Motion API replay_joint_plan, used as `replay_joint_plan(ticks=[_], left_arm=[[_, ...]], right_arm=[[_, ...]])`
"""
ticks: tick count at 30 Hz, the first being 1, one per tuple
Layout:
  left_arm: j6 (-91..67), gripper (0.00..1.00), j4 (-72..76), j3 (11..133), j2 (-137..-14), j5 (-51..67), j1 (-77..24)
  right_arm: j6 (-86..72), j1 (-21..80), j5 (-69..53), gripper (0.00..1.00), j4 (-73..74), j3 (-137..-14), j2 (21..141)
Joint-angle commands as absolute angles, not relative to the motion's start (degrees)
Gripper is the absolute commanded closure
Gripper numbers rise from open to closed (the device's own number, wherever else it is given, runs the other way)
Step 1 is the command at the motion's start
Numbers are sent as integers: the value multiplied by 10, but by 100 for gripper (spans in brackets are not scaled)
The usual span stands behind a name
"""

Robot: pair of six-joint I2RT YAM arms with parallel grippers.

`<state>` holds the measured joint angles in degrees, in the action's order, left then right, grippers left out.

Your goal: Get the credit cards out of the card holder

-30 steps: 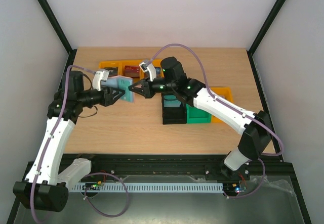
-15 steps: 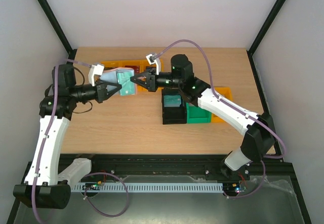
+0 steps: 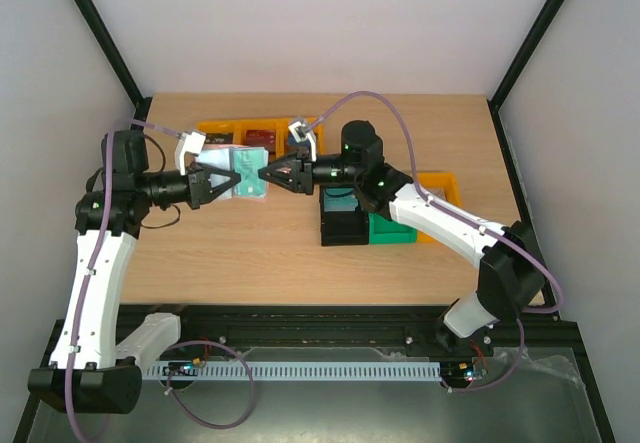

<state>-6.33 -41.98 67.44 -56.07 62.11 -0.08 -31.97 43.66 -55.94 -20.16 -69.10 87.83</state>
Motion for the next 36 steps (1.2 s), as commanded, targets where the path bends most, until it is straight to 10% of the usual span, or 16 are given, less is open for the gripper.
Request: replay_joint_plan(ticks=[1, 7, 36], left_arm=[[-39, 98, -418, 684, -557, 629, 1], [14, 98, -461, 700, -560, 622, 1], [45, 82, -479, 708, -565, 646, 19]], right_arm=[[-308, 447, -619, 76, -242, -683, 846], [-304, 440, -625, 98, -240, -677, 837], [-300, 432, -663, 98, -247, -680, 830]])
